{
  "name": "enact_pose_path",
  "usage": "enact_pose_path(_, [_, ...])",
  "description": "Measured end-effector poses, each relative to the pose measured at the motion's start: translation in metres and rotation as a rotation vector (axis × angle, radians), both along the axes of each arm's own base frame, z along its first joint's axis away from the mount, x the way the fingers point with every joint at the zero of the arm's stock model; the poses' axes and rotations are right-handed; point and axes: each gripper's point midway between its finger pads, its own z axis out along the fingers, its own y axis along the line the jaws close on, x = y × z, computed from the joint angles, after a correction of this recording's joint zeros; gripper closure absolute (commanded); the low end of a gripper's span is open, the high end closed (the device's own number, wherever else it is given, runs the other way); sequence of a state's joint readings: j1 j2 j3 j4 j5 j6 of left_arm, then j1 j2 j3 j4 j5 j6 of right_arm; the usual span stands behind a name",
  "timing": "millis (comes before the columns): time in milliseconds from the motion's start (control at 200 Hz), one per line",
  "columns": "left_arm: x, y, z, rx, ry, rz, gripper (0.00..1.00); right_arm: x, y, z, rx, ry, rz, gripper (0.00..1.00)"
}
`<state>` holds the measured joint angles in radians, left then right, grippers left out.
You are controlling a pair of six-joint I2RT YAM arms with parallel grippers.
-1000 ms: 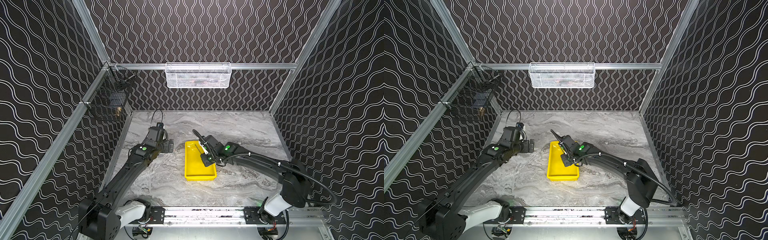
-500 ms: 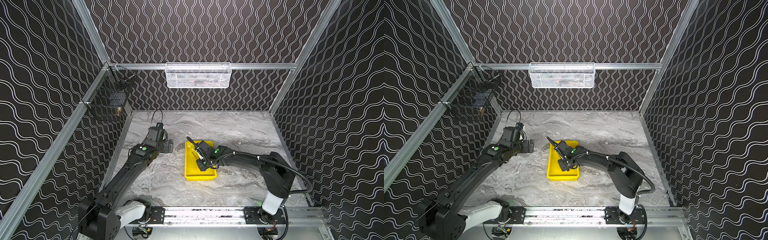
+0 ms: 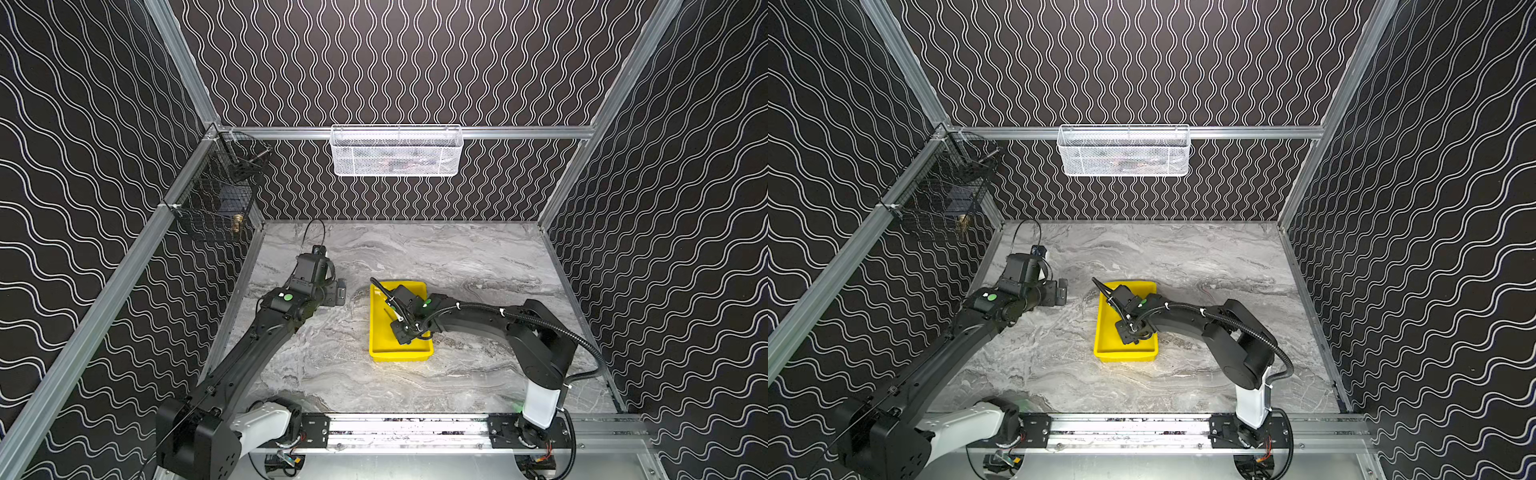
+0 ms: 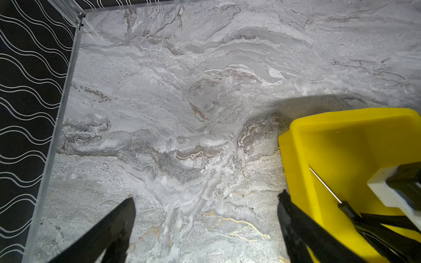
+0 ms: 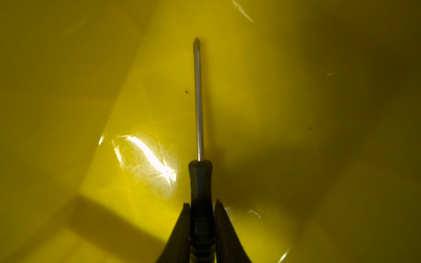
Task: Put the screwdriver in the bin
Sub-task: Place the screwdriver into the bin.
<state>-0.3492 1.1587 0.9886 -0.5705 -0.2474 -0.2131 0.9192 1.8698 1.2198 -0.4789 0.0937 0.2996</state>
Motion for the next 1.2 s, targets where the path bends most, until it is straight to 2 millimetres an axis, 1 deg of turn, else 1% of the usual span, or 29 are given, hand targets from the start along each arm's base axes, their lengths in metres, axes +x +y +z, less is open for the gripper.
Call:
enact_pose_path(120, [0.0, 0.002, 0.003, 0.005, -0.009, 0.006, 0.01, 0.002, 0.002, 0.001, 0.006, -0.007, -0.001, 0.65])
enact_pose_path(280, [-0.001, 0.002, 0.003, 0.006, -0.011, 0.008, 0.01, 0.002, 0.003, 0.002, 0.008, -0.009, 0.0, 0.65])
enact_pose_path(355, [-0.001, 0.002, 0.003, 0.007, -0.01, 0.008, 0.01, 0.004, 0.004, 0.005, 0.016, -0.015, -0.001, 0.65])
enact_pose_path(586, [-0.001, 0.002, 0.003, 0.007, -0.009, 0.008, 0.01, 0.013, 0.01, 0.037, 0.077, -0.066, -0.008, 0.64])
enact_pose_path(746, [-0.001, 0.002, 0.003, 0.007, -0.008, 0.008, 0.01, 0.02, 0.011, 0.054, 0.112, -0.089, -0.02, 0.64])
enact_pose_path(846, [-0.001, 0.002, 0.003, 0.004, -0.008, 0.005, 0.01, 0.023, 0.005, 0.064, 0.135, -0.102, -0.032, 0.64])
enact_pose_path(981, [-0.002, 0.001, 0.004, 0.001, -0.011, 0.003, 0.01, 0.027, -0.006, 0.073, 0.159, -0.104, -0.053, 0.64])
enact_pose_path(1086, [-0.002, 0.001, 0.006, -0.001, -0.017, 0.002, 0.01, 0.032, -0.018, 0.085, 0.183, -0.12, -0.081, 0.64])
enact_pose_path(1201, [-0.003, 0.001, 0.008, -0.005, -0.025, 0.002, 0.01, 0.043, -0.037, 0.104, 0.223, -0.151, -0.124, 0.64])
